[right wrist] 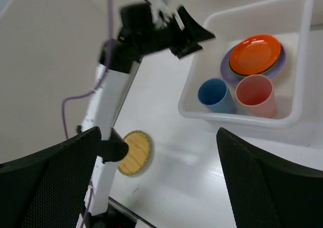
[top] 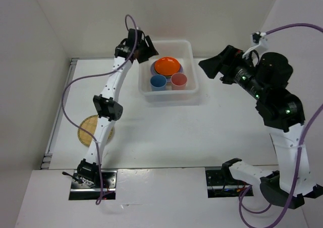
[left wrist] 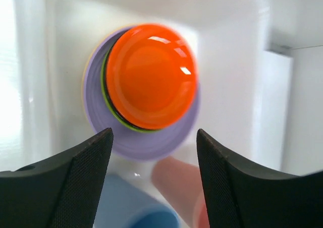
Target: Place the mixed dishes into the plastic bin
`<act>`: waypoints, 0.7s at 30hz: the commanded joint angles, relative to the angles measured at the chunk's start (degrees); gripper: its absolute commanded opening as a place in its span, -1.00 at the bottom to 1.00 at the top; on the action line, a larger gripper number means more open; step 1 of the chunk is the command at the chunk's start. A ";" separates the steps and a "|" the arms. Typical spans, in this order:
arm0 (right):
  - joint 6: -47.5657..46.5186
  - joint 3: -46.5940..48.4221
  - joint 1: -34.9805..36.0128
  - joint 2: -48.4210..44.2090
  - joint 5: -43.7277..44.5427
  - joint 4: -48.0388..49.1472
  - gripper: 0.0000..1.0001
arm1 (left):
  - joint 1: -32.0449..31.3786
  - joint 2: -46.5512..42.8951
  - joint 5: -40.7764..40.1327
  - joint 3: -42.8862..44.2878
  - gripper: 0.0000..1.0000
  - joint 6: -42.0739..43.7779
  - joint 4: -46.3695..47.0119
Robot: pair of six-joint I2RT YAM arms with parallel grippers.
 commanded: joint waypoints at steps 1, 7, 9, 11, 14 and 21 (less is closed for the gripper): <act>0.92 -11.81 -0.17 0.17 -9.46 12.18 0.99 | 1.28 -16.48 -1.23 2.07 0.49 4.38 -0.98; 18.42 -40.69 12.37 1.38 -9.55 42.62 0.78 | 1.81 -39.71 0.08 2.07 0.49 10.53 -6.69; 20.80 -41.32 19.76 4.81 -4.94 47.12 0.76 | 3.03 -44.89 2.46 2.07 0.51 12.37 -10.55; 24.38 -41.32 25.55 11.66 -2.98 52.72 0.76 | 3.04 -47.46 3.26 2.07 0.54 13.16 -16.07; 27.30 -41.32 31.36 22.26 -2.37 58.63 0.51 | 1.82 -51.68 -0.49 2.07 0.60 13.70 -21.88; 34.33 -39.39 36.91 41.28 -2.20 73.38 0.47 | -0.48 -64.33 -2.45 -5.65 0.63 13.70 -22.61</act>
